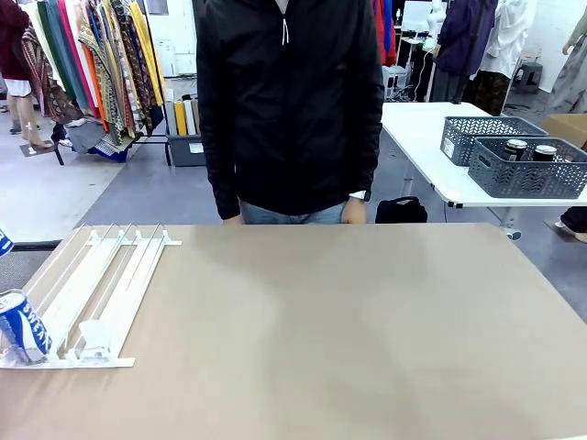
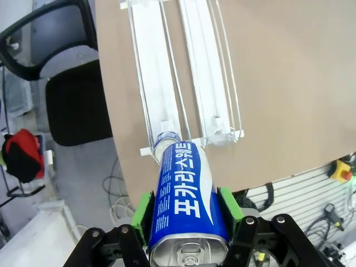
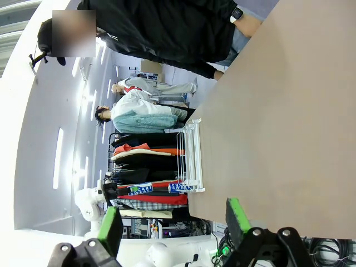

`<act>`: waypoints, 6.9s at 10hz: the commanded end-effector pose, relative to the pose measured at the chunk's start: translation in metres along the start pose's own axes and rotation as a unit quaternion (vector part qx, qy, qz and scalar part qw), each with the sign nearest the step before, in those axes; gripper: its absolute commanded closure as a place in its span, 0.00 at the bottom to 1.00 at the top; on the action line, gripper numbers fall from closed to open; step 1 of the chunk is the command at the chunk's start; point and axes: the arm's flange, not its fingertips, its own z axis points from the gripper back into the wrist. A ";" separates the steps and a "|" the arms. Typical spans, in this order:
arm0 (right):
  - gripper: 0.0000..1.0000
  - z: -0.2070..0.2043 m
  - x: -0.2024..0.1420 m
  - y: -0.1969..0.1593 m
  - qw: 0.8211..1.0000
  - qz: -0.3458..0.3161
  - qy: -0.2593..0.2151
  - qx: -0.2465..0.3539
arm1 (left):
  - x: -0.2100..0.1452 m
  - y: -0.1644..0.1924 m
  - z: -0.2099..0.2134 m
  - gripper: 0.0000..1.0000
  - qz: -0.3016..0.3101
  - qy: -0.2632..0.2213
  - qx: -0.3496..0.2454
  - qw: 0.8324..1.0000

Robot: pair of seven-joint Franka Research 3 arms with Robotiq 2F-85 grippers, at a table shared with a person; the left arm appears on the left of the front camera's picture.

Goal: Retrieve and store the cans from the dispenser.
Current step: Pick up one can from the Automatic Can Dispenser and place it in the middle of the table.

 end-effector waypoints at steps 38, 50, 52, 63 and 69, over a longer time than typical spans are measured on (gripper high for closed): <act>0.00 0.000 0.001 0.002 1.000 0.012 -0.004 0.012 | 0.078 -0.125 -0.041 0.00 -0.177 -0.021 -0.321 0.930; 0.00 0.000 0.001 0.002 1.000 0.012 -0.004 0.012 | -0.116 0.176 -0.067 0.00 0.051 -0.155 -0.556 0.815; 0.00 0.000 0.001 0.002 1.000 0.012 -0.004 0.012 | -0.116 0.176 -0.067 0.00 0.051 -0.155 -0.556 0.815; 0.00 0.000 0.001 0.002 1.000 0.012 -0.004 0.012 | -0.084 0.066 -0.070 0.00 -0.051 -0.004 -0.279 0.959; 0.00 0.000 0.001 0.002 1.000 0.012 -0.004 0.012 | -0.032 0.010 -0.109 0.00 -0.092 0.110 0.045 0.989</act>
